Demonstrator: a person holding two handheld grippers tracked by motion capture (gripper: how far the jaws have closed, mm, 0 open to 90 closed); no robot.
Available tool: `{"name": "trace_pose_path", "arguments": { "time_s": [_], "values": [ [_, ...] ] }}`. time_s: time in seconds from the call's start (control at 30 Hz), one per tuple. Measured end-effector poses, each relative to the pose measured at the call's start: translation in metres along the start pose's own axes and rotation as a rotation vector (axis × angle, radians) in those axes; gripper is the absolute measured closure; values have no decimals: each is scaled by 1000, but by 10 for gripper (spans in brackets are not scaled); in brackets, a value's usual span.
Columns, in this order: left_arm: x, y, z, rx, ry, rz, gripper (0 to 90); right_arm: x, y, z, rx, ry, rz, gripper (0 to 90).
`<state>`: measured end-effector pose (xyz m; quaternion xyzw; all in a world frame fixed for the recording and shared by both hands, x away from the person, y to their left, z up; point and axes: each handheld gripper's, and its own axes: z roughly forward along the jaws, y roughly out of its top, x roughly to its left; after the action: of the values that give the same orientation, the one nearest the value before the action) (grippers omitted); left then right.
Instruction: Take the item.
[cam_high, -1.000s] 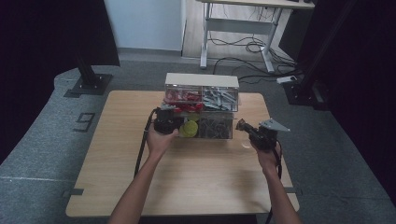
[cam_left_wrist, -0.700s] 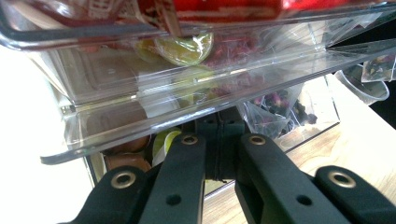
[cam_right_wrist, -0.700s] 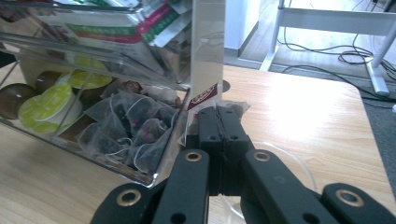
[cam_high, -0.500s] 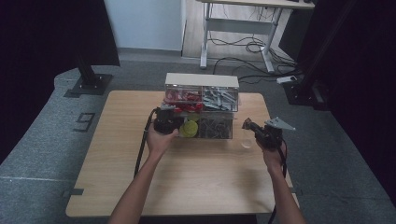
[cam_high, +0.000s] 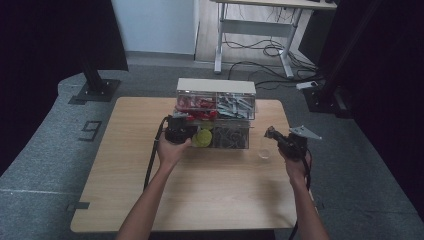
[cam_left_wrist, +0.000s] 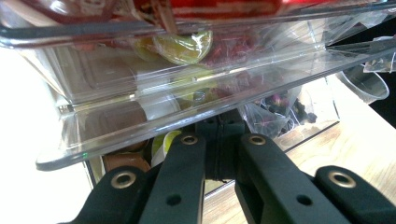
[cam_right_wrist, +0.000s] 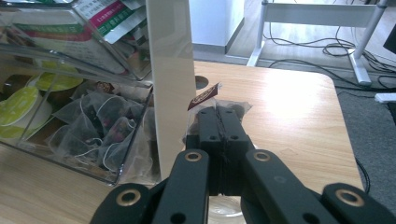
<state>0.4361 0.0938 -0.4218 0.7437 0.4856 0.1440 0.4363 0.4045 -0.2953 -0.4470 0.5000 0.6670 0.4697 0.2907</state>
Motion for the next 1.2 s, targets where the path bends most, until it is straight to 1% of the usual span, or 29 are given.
{"name": "trace_pose_path", "arguments": {
  "time_s": [0.07, 0.17, 0.23, 0.27, 0.33, 0.37, 0.47, 0.53, 0.73, 0.87, 0.97, 1.13, 1.2],
  "values": [
    [0, 0, 0, 2, 1, 2, 900, -1, 0, 0, 2, -9, -5, 893],
    [1, 0, 0, 3, 2, 2, 900, -2, 0, 0, 4, -10, -6, 892],
    [0, 0, 0, 2, 2, 1, 900, -3, 0, 1, 5, -13, -19, 889],
    [0, 0, 1, 3, 1, 1, 900, -3, 0, 1, 4, -12, -20, 871],
    [0, 0, 1, 7, 1, 4, 900, -3, -1, 2, 2, 5, -25, 783],
    [0, 0, 1, 7, 1, 4, 900, -2, -1, 2, 1, 9, -33, 769],
    [0, 0, 2, 8, -1, 4, 900, -1, -2, 2, 0, 9, -41, 746],
    [0, -1, 1, 8, -1, 4, 900, 0, -4, 1, -5, 11, -39, 722],
    [0, -1, 2, 7, -2, 0, 900, 2, -7, -4, -20, 19, -30, 689],
    [-1, -1, 2, 7, -3, 0, 900, 4, -11, -8, -32, 35, -24, 668],
    [-1, -2, 3, 9, -7, -3, 900, 6, -17, -11, -44, 37, -18, 650],
    [-1, -4, 3, 10, -8, -4, 900, 11, -27, -16, -44, 55, -25, 629],
    [0, -5, 4, 7, -11, -11, 900, 13, -31, -18, -43, 64, -25, 619]
  ]
}}
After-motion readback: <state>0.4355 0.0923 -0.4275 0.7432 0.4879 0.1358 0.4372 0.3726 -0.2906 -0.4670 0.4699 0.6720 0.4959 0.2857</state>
